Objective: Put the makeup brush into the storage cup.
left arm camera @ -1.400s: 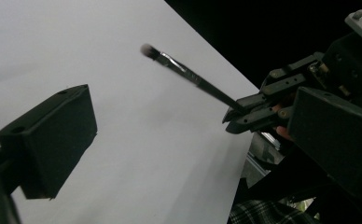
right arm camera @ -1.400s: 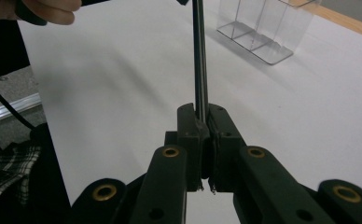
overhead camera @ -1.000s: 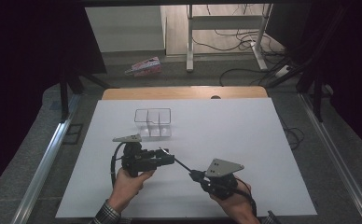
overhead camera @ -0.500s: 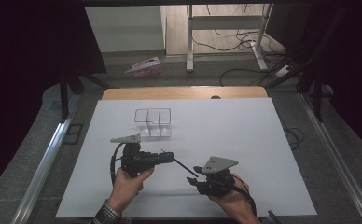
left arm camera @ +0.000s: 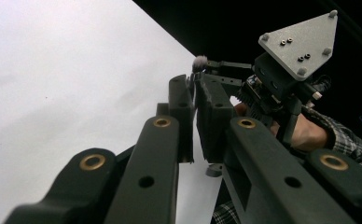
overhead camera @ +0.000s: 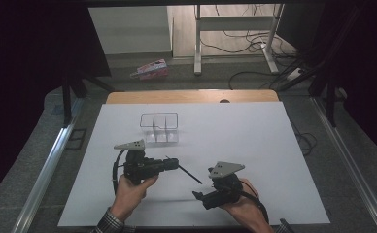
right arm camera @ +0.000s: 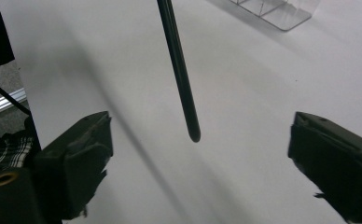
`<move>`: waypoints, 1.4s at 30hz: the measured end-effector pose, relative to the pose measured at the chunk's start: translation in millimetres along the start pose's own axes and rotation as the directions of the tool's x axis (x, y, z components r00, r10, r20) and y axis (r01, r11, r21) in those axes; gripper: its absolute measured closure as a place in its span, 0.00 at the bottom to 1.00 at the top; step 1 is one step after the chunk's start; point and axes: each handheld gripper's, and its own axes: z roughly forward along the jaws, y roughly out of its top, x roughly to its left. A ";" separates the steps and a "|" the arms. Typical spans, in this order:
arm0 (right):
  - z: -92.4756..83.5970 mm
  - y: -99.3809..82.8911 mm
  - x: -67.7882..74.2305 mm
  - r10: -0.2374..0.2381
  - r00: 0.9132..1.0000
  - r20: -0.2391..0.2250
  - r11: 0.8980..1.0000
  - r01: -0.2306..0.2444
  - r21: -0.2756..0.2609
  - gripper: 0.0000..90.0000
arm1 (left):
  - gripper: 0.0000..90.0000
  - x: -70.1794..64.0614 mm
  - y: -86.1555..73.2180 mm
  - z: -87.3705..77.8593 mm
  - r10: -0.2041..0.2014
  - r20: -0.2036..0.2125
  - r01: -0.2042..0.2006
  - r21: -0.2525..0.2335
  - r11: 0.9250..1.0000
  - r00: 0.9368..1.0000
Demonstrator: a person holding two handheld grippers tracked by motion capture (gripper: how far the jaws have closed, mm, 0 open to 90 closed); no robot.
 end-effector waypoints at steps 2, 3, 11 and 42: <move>0.2 -0.4 -0.3 -0.006 1.000 0.003 1.000 0.006 0.000 0.04 | 0.95 -0.3 -0.1 -0.3 0.004 -0.007 -0.004 0.005 1.000 1.000; 0.1 -0.4 -0.4 -0.010 1.000 0.004 1.000 0.010 0.000 0.03 | 0.95 -0.4 -0.2 -0.5 0.006 -0.011 -0.006 0.007 1.000 1.000; -1.9 -2.9 -4.8 0.015 1.000 0.007 1.000 -0.015 -0.003 0.00 | 0.95 -1.9 -0.6 -2.3 0.026 -0.042 -0.025 0.021 0.999 0.999; -19.6 -12.2 -19.9 -0.034 0.998 0.059 0.999 0.031 0.045 0.00 | 0.95 -6.3 -5.3 -20.2 0.095 -0.218 -0.084 0.057 0.995 0.971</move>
